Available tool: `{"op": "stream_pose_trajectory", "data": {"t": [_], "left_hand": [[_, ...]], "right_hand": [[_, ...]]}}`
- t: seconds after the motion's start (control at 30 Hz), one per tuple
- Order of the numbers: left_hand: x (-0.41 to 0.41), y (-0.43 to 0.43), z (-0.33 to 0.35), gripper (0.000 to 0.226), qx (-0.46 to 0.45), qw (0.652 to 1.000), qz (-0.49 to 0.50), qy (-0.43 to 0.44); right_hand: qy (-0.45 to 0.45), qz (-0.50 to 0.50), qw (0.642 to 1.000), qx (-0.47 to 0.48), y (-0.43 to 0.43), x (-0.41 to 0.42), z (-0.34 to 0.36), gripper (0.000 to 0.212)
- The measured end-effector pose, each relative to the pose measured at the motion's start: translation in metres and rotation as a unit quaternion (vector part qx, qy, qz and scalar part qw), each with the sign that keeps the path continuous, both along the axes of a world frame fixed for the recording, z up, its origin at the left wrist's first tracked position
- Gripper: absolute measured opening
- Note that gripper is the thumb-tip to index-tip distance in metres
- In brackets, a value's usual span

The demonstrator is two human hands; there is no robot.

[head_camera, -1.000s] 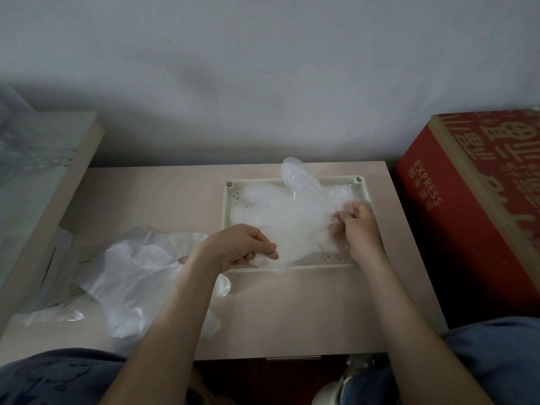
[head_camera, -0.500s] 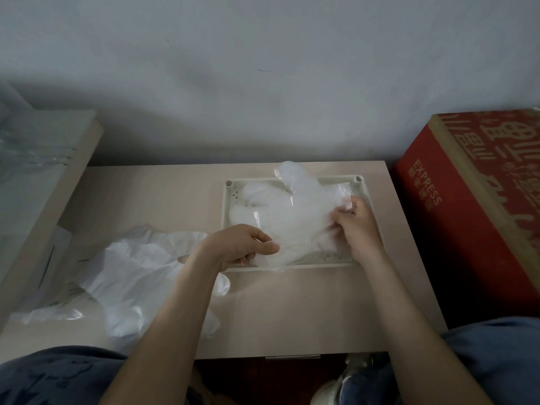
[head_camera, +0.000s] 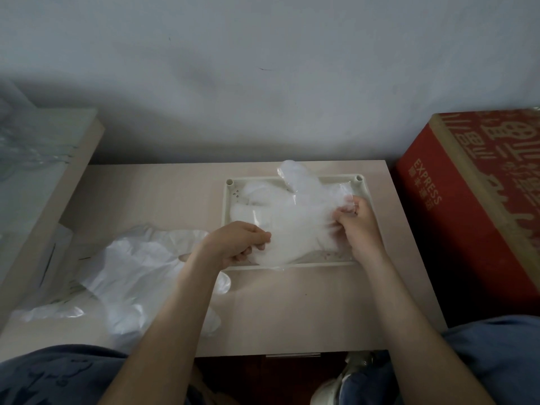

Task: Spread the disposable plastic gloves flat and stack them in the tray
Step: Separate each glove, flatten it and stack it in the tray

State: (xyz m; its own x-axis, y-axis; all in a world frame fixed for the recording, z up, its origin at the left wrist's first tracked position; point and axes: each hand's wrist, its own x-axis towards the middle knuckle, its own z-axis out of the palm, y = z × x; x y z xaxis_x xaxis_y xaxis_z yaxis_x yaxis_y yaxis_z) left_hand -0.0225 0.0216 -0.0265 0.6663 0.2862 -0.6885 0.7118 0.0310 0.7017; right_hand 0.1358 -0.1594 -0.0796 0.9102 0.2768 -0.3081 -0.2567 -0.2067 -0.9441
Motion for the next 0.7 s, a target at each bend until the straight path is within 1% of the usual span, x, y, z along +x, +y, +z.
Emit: {"op": "stream_pose_trajectory", "data": {"t": [0.1,0.17,0.23,0.3,0.33,0.53,0.57,0.6,0.63,0.67,0.7], "left_hand": [[-0.002,0.001,0.003,0.022,0.041,0.999,-0.019,0.023],[-0.003,0.002,0.002,0.021,0.065,0.997,-0.031,0.030],[-0.006,0.005,0.001,0.020,0.090,0.994,-0.044,0.032],[-0.008,0.010,0.000,0.021,0.115,0.990,-0.065,0.039],[-0.008,0.011,0.001,0.023,0.121,0.989,-0.076,0.044],[-0.008,0.015,0.012,0.034,0.163,0.971,-0.150,0.091],[-0.007,0.014,0.014,0.038,0.194,0.963,-0.160,0.098],[-0.007,0.014,0.016,0.044,0.253,0.949,-0.156,0.102],[-0.007,0.013,0.015,0.049,0.337,0.927,-0.133,0.097],[-0.005,0.012,0.014,0.051,0.427,0.897,-0.085,0.074],[-0.003,0.012,0.012,0.049,0.493,0.869,-0.024,0.035]], "right_hand": [[-0.020,-0.003,0.999,-0.029,0.000,-0.001,0.001,0.035],[-0.058,0.011,0.996,-0.061,-0.001,-0.001,0.003,0.032],[-0.108,0.037,0.987,-0.115,-0.003,-0.003,0.005,0.032],[-0.159,0.057,0.970,-0.177,-0.004,-0.003,0.004,0.039],[-0.172,0.058,0.965,-0.190,-0.004,-0.002,0.002,0.042],[-0.162,0.044,0.969,-0.179,-0.003,0.001,0.000,0.052],[-0.158,0.048,0.970,-0.177,-0.003,0.001,0.000,0.055],[-0.159,0.054,0.969,-0.183,-0.003,0.001,-0.001,0.060],[-0.165,0.061,0.965,-0.192,-0.003,0.001,-0.001,0.064],[-0.174,0.065,0.961,-0.205,-0.003,0.001,0.000,0.069],[-0.187,0.068,0.955,-0.218,-0.002,0.001,0.000,0.074]]}}
